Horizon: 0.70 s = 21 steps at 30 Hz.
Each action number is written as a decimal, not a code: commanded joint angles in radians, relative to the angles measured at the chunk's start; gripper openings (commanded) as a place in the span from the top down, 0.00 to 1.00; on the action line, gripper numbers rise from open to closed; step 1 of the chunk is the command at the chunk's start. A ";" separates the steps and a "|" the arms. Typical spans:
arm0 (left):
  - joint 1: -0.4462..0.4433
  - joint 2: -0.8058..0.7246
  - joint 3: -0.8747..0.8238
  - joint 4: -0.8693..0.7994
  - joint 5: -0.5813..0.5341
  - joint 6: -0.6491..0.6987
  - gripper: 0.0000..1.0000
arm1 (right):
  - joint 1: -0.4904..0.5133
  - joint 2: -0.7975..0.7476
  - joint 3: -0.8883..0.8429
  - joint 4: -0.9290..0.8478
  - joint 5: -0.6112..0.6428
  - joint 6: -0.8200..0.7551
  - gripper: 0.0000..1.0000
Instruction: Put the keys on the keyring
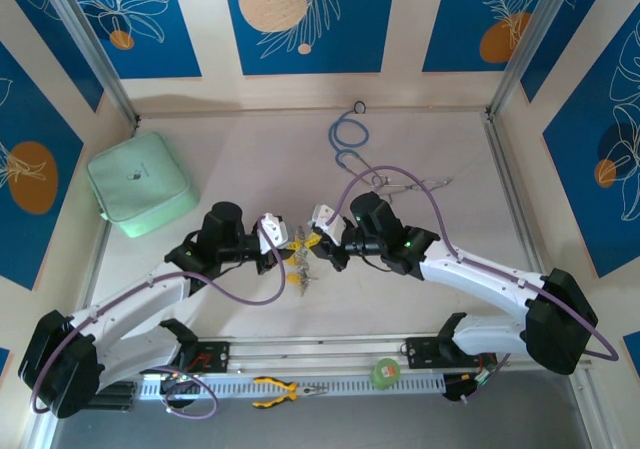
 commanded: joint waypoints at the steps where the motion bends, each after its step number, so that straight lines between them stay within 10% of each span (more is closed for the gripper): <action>1: -0.013 -0.004 0.031 0.005 0.049 0.010 1.00 | 0.006 0.001 0.010 0.051 0.008 0.012 1.00; 21: -0.013 -0.003 0.040 -0.018 0.053 0.011 1.00 | 0.078 0.002 0.013 0.058 0.191 -0.098 1.00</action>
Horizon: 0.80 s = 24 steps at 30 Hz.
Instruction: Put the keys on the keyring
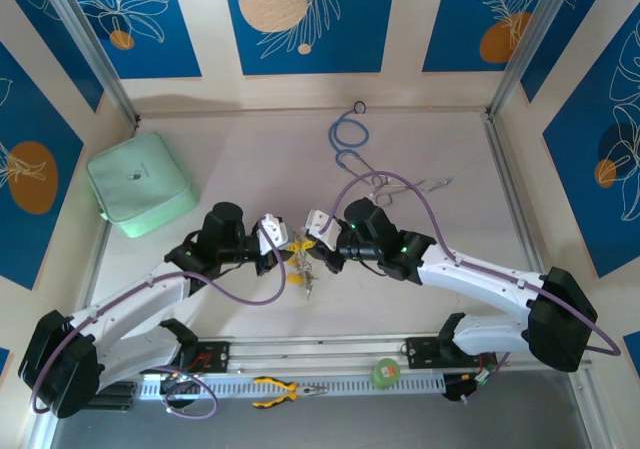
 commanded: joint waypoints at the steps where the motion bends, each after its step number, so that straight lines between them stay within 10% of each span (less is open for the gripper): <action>1: -0.013 -0.004 0.038 0.012 0.054 0.011 1.00 | 0.005 0.005 0.015 0.035 0.062 -0.026 1.00; 15: -0.016 -0.054 0.000 0.071 0.018 0.025 1.00 | -0.078 0.007 0.008 0.003 -0.011 0.151 1.00; 20: -0.020 -0.064 -0.023 0.130 -0.016 0.003 1.00 | -0.105 -0.019 -0.006 0.013 -0.136 0.156 0.63; 24: -0.021 -0.062 -0.059 0.240 -0.005 -0.086 1.00 | -0.139 -0.066 -0.029 0.012 -0.214 0.062 0.58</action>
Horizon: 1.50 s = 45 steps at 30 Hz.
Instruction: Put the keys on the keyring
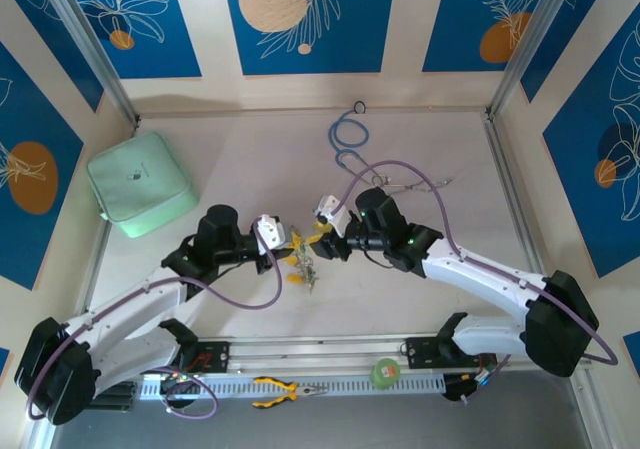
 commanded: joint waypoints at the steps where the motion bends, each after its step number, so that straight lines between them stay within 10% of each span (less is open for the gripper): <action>1: -0.013 -0.014 -0.031 0.164 0.029 -0.092 1.00 | -0.025 -0.055 -0.027 0.005 -0.105 -0.092 0.58; 9: -0.015 0.013 -0.081 0.335 0.108 -0.210 1.00 | -0.062 -0.064 -0.052 0.013 -0.290 -0.408 0.65; 45: -0.024 0.024 -0.078 0.337 0.187 -0.161 1.00 | -0.053 -0.015 -0.027 0.051 -0.333 -0.371 0.78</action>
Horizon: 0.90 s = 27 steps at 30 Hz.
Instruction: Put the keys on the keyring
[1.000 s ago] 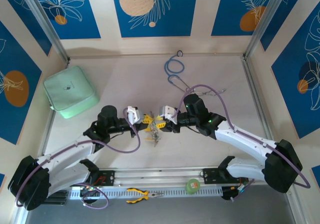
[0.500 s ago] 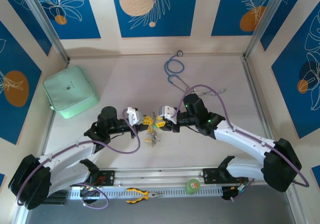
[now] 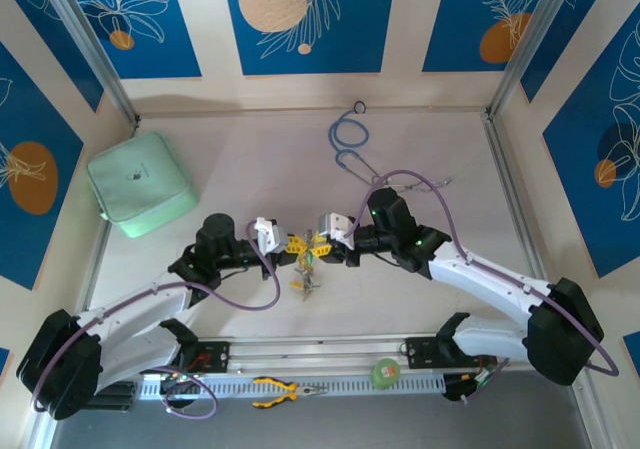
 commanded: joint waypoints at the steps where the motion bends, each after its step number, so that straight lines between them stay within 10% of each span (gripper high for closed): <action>1: -0.014 -0.006 0.032 0.027 0.045 0.018 1.00 | 0.007 0.015 0.027 0.021 -0.044 0.003 0.78; 13: -0.017 -0.018 0.035 0.004 0.025 0.031 1.00 | 0.015 0.043 0.063 -0.009 -0.044 -0.020 1.00; 15: -0.016 -0.038 0.046 -0.071 -0.030 0.066 0.74 | 0.017 0.036 0.080 -0.061 -0.003 -0.040 1.00; 18: -0.017 -0.069 0.064 -0.188 -0.080 0.120 0.64 | 0.018 0.030 0.127 -0.181 0.063 -0.087 1.00; 27: -0.017 -0.086 0.142 -0.440 -0.140 0.263 0.70 | 0.072 0.054 0.269 -0.452 0.221 -0.229 1.00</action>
